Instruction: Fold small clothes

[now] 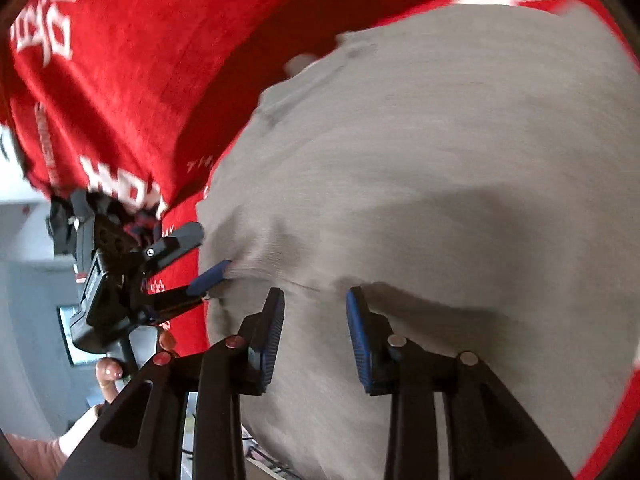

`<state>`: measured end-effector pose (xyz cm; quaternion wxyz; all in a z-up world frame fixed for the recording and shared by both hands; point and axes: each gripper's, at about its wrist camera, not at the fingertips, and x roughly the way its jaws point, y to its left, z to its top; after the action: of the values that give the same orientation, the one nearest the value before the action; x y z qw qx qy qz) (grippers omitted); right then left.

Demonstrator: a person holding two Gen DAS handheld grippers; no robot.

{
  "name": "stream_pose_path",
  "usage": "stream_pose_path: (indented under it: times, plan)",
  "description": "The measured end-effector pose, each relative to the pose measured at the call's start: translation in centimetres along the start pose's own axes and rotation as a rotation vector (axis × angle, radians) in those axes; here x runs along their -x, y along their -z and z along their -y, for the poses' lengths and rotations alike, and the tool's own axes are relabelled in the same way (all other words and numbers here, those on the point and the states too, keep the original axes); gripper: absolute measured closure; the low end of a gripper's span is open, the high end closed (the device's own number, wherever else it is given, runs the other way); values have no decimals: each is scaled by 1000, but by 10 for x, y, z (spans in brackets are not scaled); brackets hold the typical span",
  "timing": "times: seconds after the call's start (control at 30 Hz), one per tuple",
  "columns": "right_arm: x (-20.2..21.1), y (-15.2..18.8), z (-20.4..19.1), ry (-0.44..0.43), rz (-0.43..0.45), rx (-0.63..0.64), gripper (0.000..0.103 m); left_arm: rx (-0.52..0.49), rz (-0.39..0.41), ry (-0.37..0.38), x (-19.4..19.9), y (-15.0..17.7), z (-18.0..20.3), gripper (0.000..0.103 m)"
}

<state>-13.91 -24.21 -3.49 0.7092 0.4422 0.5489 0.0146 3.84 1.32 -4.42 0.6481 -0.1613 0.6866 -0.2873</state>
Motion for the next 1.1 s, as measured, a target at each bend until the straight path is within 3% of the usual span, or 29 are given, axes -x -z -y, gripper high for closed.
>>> stream_pose_path:
  times: [0.03,0.1,0.17,0.2,0.23,0.27,0.5,0.67,0.77,0.87,0.9,0.93,1.1]
  plan:
    - [9,3,10,-3,11,-32,68,-15,-3,-16,-3,1,4,2]
    - [18,9,24,-11,31,-82,68,-25,-13,-59,-9,0,9,13]
    - [25,15,37,-20,47,-123,68,-13,-45,-93,-17,-2,9,42]
    - [29,17,44,-30,55,-147,68,-7,-46,-103,-18,-2,8,51]
    - [32,20,52,-43,65,-174,68,-11,-48,-86,-19,-4,9,73]
    - [33,22,58,-55,76,-202,68,-9,-57,-57,-19,-5,10,86]
    - [44,24,82,-134,172,-313,67,-111,83,40,29,-14,38,86]
    - [57,14,102,-209,285,-419,67,-116,110,33,52,-27,37,86]
    - [64,7,114,-230,336,-474,66,-119,87,-15,50,-26,26,86]
    - [77,-2,118,-210,376,-474,70,-112,78,-30,47,-19,14,86]
    - [84,-5,117,-206,390,-450,85,-114,76,-36,45,-17,12,86]
    - [89,-8,116,-190,394,-427,92,-116,69,-48,41,-14,8,86]
    - [88,-12,131,-41,334,-385,93,-104,13,-153,17,-1,-15,86]
